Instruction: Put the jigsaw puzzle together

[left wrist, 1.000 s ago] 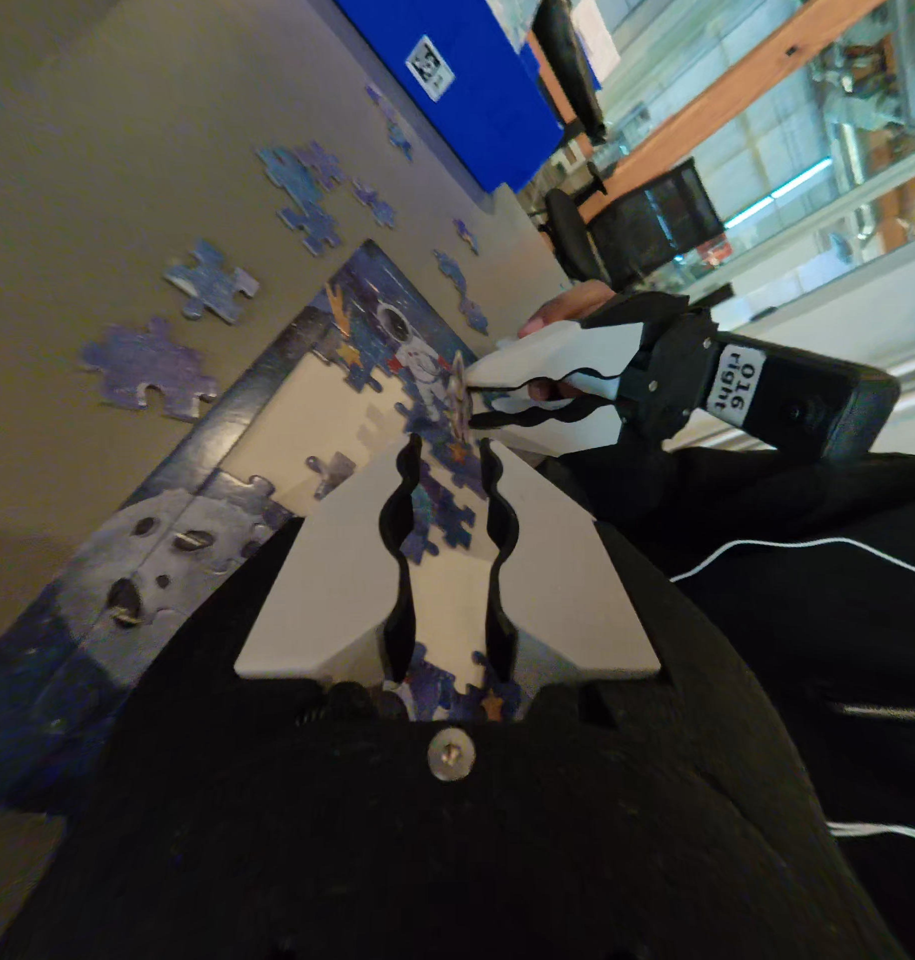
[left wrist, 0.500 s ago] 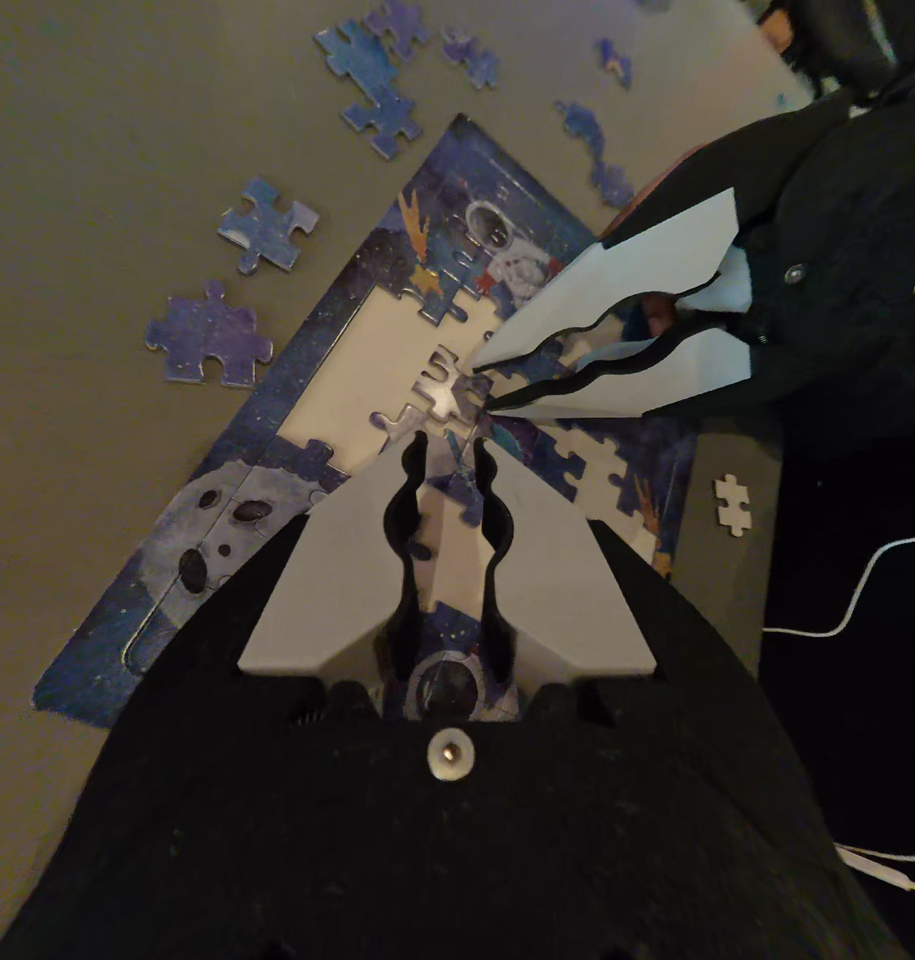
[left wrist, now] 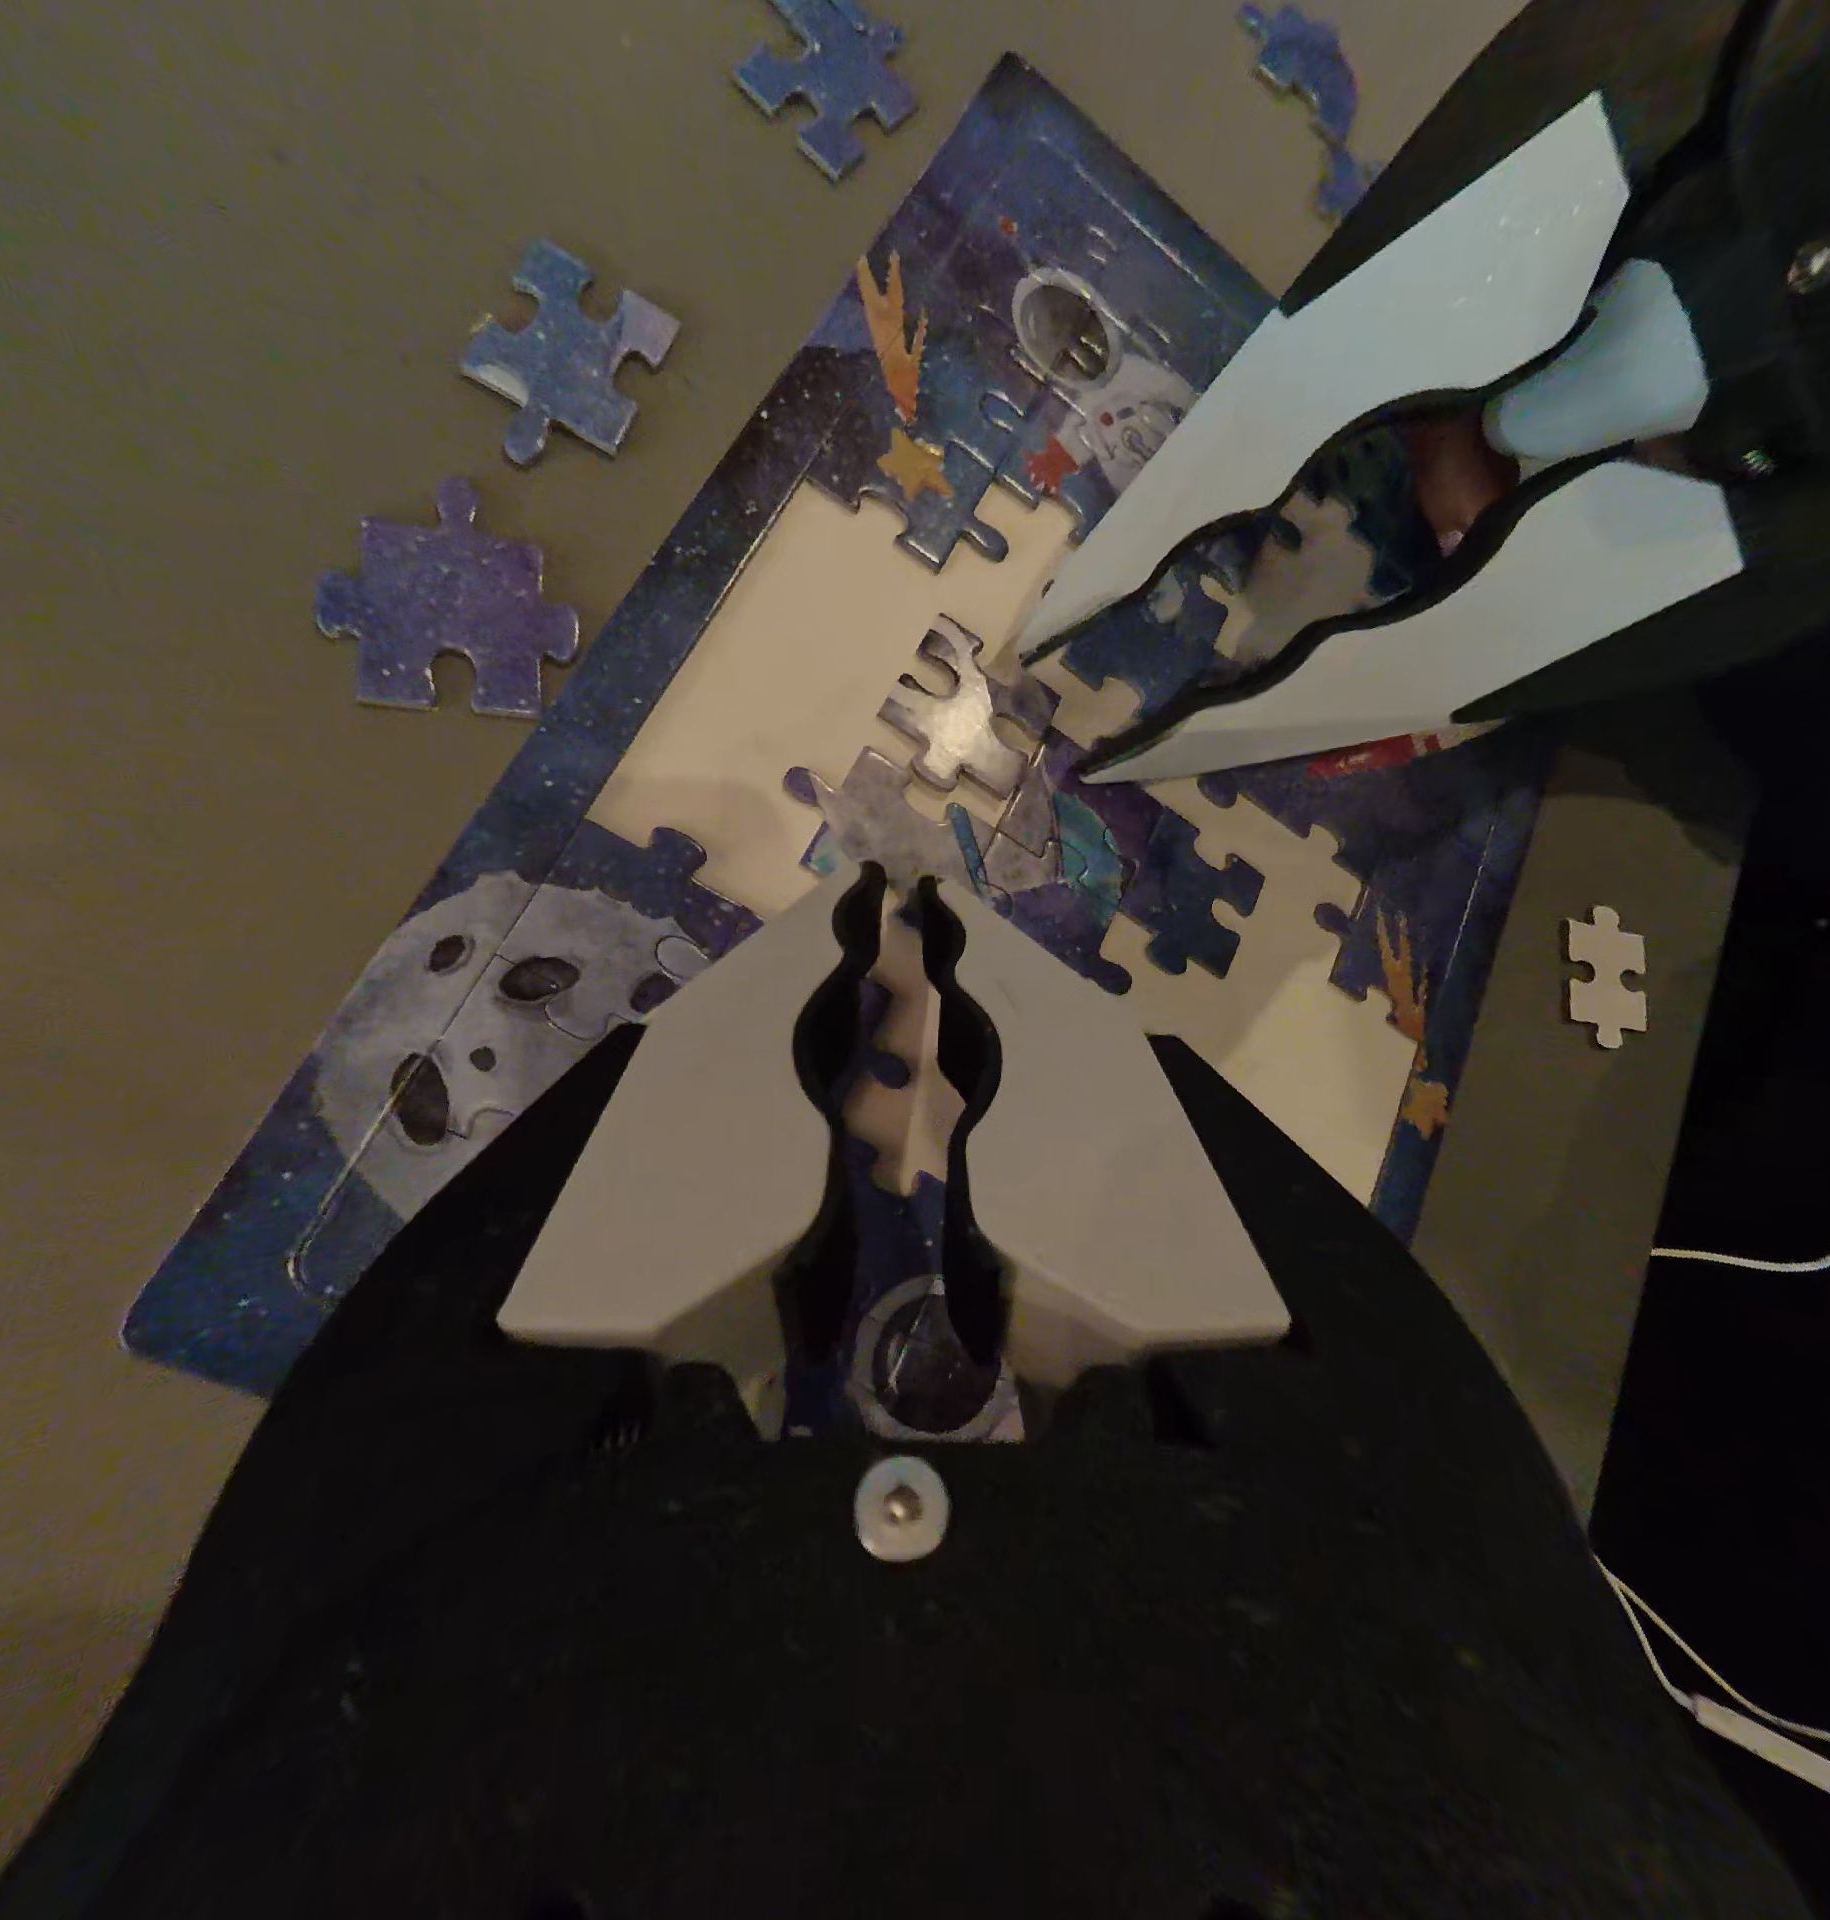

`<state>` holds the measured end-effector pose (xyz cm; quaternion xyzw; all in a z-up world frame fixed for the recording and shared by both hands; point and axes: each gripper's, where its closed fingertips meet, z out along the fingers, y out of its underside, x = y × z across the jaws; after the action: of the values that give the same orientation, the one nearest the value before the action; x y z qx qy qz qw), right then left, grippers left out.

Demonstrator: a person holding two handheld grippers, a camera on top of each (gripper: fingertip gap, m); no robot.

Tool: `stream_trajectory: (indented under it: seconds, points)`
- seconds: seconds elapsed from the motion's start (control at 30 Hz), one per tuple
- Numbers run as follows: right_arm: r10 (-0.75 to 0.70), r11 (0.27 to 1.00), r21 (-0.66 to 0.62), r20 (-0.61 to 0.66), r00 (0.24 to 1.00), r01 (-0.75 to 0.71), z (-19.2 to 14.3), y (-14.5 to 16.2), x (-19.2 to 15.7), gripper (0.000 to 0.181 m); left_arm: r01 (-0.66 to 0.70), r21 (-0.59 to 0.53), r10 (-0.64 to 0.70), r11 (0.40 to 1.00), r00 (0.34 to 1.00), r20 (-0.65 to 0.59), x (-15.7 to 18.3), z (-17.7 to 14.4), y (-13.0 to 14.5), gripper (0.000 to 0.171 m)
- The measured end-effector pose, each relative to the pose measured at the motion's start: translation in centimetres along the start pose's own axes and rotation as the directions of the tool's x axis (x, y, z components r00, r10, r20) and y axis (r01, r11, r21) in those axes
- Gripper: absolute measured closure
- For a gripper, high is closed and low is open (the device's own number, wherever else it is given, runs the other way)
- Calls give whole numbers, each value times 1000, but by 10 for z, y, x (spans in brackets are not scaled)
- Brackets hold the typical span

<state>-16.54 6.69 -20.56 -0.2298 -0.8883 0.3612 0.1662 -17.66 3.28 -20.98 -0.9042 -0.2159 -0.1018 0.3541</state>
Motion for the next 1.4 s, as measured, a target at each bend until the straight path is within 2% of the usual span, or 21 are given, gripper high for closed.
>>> stream_trajectory:
  seconds: [0.13,0.3,0.43,0.63,1.0,1.17,1.27,1.4]
  points:
    - [41,999,12,14,999,-41,1,-1,-1,157,-1,-1,1,1000,1000,1,0,0,0,168]
    - [125,992,-1,32,992,-125,-1,4,5,145,-3,-3,3,1000,1000,1,1,0,0,167]
    - [167,986,5,98,981,-169,1,2,-3,139,-6,-5,6,1000,1000,0,1,1,0,167]
    - [166,985,13,127,978,-169,4,-2,-10,133,-1,-4,0,1000,1000,-6,2,1,0,167]
    - [157,987,11,142,977,-160,3,-3,-13,135,3,-3,-3,1000,1000,-7,2,1,0,167]
    - [106,993,33,104,989,-110,0,-6,-6,139,4,-2,-4,1000,1000,-11,2,1,0,167]
    - [28,999,28,47,998,-30,-4,-11,8,137,5,-2,-5,1000,1000,-15,2,1,0,167]
    - [-109,993,-25,73,991,111,-3,-17,18,138,0,-2,0,1000,1000,-12,2,1,0,167]
